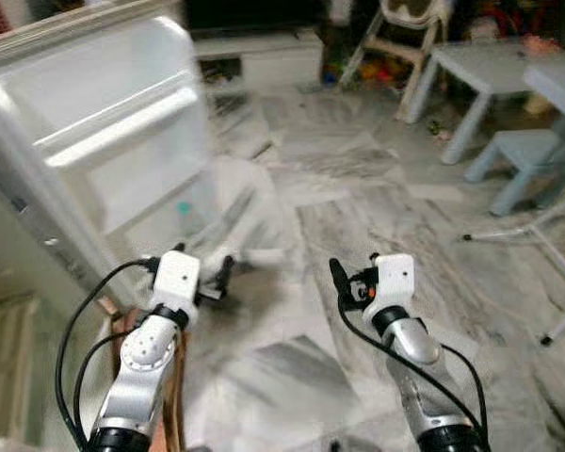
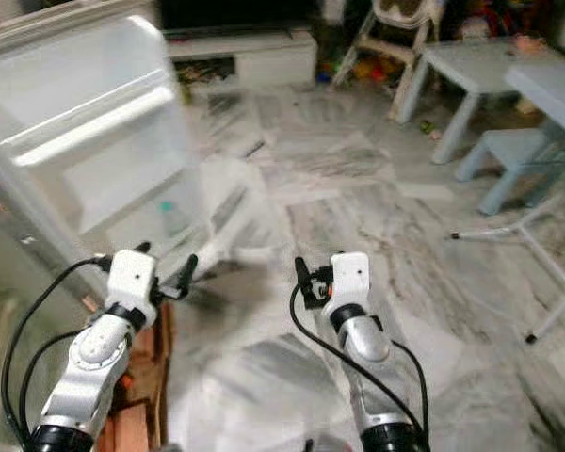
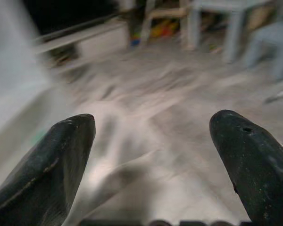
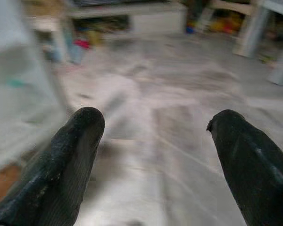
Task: Restocking fridge
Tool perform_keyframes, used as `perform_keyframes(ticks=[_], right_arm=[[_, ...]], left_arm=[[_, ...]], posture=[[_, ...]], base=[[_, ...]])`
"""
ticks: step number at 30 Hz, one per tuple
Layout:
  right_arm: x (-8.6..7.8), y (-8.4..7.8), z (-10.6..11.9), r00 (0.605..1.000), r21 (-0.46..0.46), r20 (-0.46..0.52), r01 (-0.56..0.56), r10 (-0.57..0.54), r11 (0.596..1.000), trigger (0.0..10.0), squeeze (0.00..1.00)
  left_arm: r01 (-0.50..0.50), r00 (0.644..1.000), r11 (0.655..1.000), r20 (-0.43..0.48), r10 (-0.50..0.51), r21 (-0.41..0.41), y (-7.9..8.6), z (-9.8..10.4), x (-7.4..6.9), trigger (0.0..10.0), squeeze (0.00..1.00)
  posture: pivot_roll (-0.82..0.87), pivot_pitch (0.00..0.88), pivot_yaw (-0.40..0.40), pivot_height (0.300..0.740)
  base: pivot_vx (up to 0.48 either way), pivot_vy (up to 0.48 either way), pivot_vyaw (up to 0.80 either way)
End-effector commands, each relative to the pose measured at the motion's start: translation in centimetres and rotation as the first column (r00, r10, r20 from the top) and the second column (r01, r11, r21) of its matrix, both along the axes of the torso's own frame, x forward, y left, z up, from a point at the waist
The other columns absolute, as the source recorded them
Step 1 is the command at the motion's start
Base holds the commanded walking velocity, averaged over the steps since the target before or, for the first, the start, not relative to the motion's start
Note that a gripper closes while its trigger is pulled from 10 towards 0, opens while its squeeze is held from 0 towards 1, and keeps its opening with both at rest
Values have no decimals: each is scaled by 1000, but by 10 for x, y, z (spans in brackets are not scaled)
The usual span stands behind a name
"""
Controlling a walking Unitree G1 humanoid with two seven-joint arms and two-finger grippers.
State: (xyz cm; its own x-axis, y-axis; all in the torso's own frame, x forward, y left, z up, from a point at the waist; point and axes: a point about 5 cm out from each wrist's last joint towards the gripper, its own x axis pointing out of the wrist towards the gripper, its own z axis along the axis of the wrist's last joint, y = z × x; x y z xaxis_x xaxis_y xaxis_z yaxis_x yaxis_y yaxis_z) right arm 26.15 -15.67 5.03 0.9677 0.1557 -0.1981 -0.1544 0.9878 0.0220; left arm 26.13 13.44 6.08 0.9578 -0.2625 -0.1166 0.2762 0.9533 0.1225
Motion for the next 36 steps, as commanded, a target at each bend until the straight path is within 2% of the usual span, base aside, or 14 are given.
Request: perform_keyframes(ticks=[1, 7, 14, 17, 20, 25, 27, 29, 30, 32, 33, 36], right_arm=[[6, 2, 8, 999, 13, 37, 14, -15, 1000, 10000, 0], [7, 0, 10, 999, 9, 48, 23, -23, 1000, 10000, 0], [6, -1, 11, 998, 48, 52, 20, -22, 999, 10000, 0], [5, -5, 10, 998, -4, 46, 46, -46, 999, 10000, 0], [6, -8, 7, 997, -16, 25, 78, -78, 997, 10000, 0], [10, -9, 12, 991, -164, 88, 114, -101, 980, 10000, 0], [10, -8, 11, 992, -89, 68, 115, -110, 989, 10000, 0], [10, -9, 13, 989, -99, 86, 128, -120, 987, 10000, 0], [9, -8, 12, 995, -94, 62, 85, -80, 992, 10000, 0], [8, -7, 13, 995, -89, 69, 81, -75, 993, 10000, 0], [7, -8, 15, 993, -50, 85, 88, -84, 995, 10000, 0], [8, -7, 18, 989, -11, 107, 102, -100, 995, 10000, 0]], left_arm=[[-1, 1000, 1000, 17, 1, 18, 5, 6, 3, 10000, 0], [0, 1000, 1000, 14, 0, 14, 2, 6, 6, 10000, 0], [-1, 1000, 1000, 18, 1, 5, -1, 7, 6, 10000, 0], [-4, 1000, 1000, 20, 4, 5, 0, 7, 6, 10000, 0], [-10, 1000, 1000, 18, 10, 6, 1, 6, 7, 10000, 0], [-9, 1000, 1000, 19, 9, 6, -1, 7, 10, 10000, 0], [-10, 1000, 1000, 20, 10, 5, -1, 7, 10, 10000, 0], [-10, 1000, 1000, 20, 10, 4, -1, 7, 10, 10000, 0], [-9, 1000, 1000, 21, 9, 4, -2, 7, 11, 10000, 0], [-9, 1000, 1000, 21, 9, 3, -2, 7, 11, 10000, 0], [-9, 1000, 1000, 21, 9, 3, -2, 7, 11, 10000, 0], [-10, 1000, 1000, 20, 10, 2, -3, 7, 12, 10000, 0]], posture=[[-26, 0, 22, 740], [-34, 0, 23, 740], [-38, 0, 21, 740], [-39, 0, 21, 740], [-42, 0, 23, 740], [-46, 0, 25, 740], [-48, 0, 26, 740], [-49, 0, 26, 740], [-51, 0, 27, 740], [-51, 0, 27, 740], [-51, 0, 26, 740], [-51, 0, 26, 740]], base=[[442, 0, -406], [457, 0, -472], [480, 0, 0], [480, 0, 0], [480, 0, 0], [480, 0, 0], [480, 0, 0], [480, 0, 0], [480, 0, 0], [480, 0, 0], [480, 0, 0], [480, 0, 0]])
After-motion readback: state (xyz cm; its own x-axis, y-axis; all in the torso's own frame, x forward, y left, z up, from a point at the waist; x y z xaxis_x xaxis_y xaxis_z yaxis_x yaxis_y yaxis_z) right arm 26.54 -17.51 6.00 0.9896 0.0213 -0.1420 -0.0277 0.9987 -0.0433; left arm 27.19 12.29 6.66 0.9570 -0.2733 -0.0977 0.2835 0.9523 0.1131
